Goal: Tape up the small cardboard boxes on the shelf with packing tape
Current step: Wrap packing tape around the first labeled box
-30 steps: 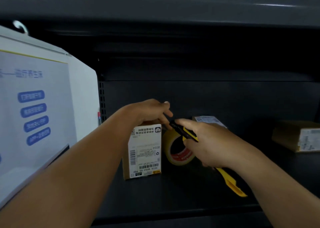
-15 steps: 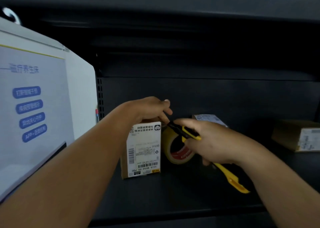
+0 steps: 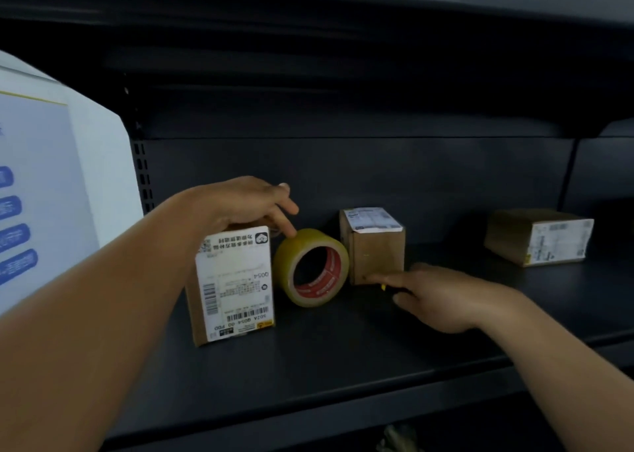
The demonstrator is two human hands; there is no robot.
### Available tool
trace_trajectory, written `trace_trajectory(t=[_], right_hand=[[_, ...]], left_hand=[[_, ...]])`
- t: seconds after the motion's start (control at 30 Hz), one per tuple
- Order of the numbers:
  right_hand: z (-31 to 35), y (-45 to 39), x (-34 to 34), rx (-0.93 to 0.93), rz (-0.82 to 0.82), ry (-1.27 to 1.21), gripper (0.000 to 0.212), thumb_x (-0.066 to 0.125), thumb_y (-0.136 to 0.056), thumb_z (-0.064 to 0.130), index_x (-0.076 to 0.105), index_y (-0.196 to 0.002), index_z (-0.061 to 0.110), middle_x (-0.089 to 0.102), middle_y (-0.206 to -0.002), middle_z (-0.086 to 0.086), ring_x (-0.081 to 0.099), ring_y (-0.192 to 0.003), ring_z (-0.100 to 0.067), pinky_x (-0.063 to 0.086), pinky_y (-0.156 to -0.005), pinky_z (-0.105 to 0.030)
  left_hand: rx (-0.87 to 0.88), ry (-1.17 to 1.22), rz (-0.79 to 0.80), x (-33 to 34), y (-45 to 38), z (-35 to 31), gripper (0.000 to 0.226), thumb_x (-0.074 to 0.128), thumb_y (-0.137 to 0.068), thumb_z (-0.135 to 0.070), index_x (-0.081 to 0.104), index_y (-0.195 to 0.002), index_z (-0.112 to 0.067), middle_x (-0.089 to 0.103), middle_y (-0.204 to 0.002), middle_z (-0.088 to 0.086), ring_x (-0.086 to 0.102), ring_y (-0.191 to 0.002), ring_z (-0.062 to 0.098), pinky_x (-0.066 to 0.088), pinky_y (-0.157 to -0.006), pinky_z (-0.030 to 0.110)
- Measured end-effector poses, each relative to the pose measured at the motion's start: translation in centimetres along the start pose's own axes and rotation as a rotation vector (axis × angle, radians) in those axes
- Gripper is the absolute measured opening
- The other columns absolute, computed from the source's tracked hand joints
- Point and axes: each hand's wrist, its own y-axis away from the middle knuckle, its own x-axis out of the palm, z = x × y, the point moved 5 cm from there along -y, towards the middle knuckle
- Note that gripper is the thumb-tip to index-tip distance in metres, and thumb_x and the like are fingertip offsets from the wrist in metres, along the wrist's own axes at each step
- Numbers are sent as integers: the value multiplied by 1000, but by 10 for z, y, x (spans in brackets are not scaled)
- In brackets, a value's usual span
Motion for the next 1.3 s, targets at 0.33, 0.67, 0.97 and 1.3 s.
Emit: trace_trajectory(t=[0.33,0.67,0.97,1.3], right_hand=[[15,-12,0,-219,-221,-44,34,46,-95,37,48,-125,53,49,-133,15,46,-122,-10,41,-103,-34],[108,-31,-27,-234,-598,-399,49,67,-80,38,40,-119,27,39,-122,4,42,-115,-14,42,-96,-34],[115,-51,-28,-203,-791,-270,19,50,-93,29,51,-104,15,50,-109,-2,49,-104,-19,31,-74,-24],[75,-53,-29,-80,-739,-643,14,44,-98,27,42,-90,15,50,-80,2,49,-68,-5,31,-50,-21]], left_hand=[[12,-2,7,4,3,-4,43,28,-102,-44,60,-122,-24,75,-92,-10,60,-105,9,37,-103,36],[1,-8,8,3,8,-4,45,27,-102,-44,62,-123,-24,75,-97,-8,62,-93,4,38,-71,23],[3,3,2,0,4,-2,44,27,-103,-42,60,-125,-24,72,-108,-5,58,-91,2,35,-77,25],[-10,-22,25,2,-4,1,40,32,-103,-38,52,-133,-21,75,-94,-9,59,-97,5,38,-79,24]])
